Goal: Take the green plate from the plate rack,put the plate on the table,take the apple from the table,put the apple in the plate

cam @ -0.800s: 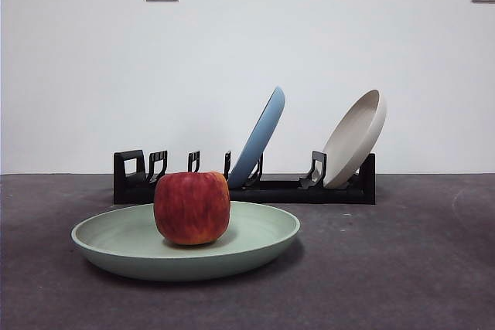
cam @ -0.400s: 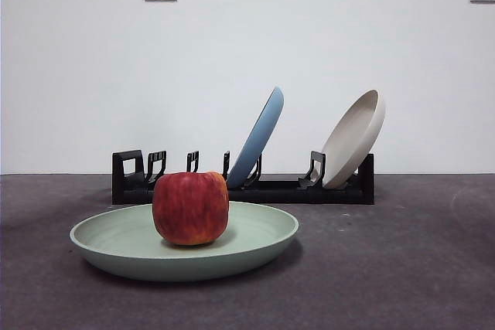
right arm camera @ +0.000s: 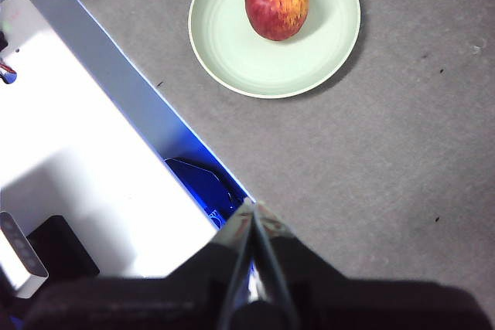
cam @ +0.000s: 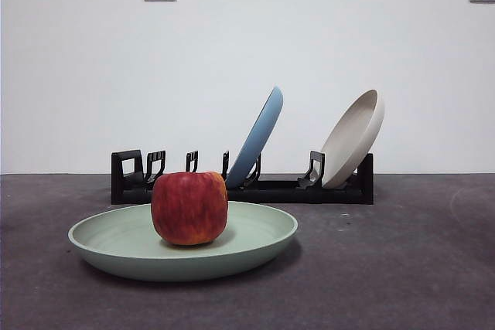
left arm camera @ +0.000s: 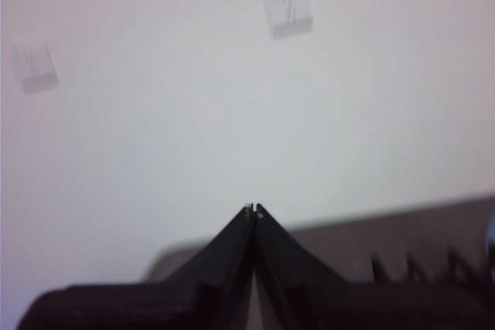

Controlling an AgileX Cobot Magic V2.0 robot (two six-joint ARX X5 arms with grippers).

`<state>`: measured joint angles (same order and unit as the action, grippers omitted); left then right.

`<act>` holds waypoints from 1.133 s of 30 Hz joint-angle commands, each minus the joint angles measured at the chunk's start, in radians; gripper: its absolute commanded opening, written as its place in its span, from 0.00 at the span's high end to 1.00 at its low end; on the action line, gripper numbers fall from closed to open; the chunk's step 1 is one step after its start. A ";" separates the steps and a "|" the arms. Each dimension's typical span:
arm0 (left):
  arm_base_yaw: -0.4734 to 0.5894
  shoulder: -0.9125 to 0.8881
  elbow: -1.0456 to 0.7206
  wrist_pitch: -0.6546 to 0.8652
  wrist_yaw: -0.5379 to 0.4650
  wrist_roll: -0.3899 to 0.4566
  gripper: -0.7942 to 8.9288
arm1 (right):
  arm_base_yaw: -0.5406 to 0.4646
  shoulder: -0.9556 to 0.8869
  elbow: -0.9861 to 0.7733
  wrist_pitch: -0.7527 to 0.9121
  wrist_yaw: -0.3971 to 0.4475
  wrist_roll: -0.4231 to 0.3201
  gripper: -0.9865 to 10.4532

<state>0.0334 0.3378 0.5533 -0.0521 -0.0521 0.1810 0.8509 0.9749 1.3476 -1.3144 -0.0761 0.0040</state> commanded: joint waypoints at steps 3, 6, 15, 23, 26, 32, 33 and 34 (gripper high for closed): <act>0.014 -0.103 -0.207 0.030 0.002 -0.064 0.92 | 0.001 -0.001 -0.002 0.003 0.000 0.006 0.91; 0.014 -0.157 -0.306 0.029 0.002 -0.085 0.92 | 0.001 -0.001 -0.002 0.003 0.000 0.006 0.91; 0.014 -0.288 -0.496 0.013 0.002 -0.161 0.92 | 0.001 -0.001 -0.002 0.003 0.000 0.006 0.91; 0.014 -0.336 -0.550 -0.129 0.005 -0.232 0.92 | 0.001 -0.001 -0.002 0.003 0.000 0.006 0.91; 0.013 -0.336 -0.550 -0.130 0.010 -0.240 0.92 | 0.001 -0.001 -0.002 0.003 0.000 0.006 0.91; 0.013 -0.336 -0.550 -0.129 0.003 -0.238 0.92 | 0.001 -0.001 -0.002 0.003 0.000 0.006 0.91; 0.013 -0.336 -0.550 -0.129 0.004 -0.238 0.92 | 0.001 -0.001 -0.002 0.003 0.000 0.006 0.91; 0.013 -0.336 -0.550 -0.129 0.004 -0.238 0.92 | 0.001 -0.001 -0.002 0.003 0.000 0.006 0.91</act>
<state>0.0441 0.0048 0.0170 -0.1860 -0.0452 -0.0498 0.8509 0.9749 1.3476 -1.3144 -0.0757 0.0040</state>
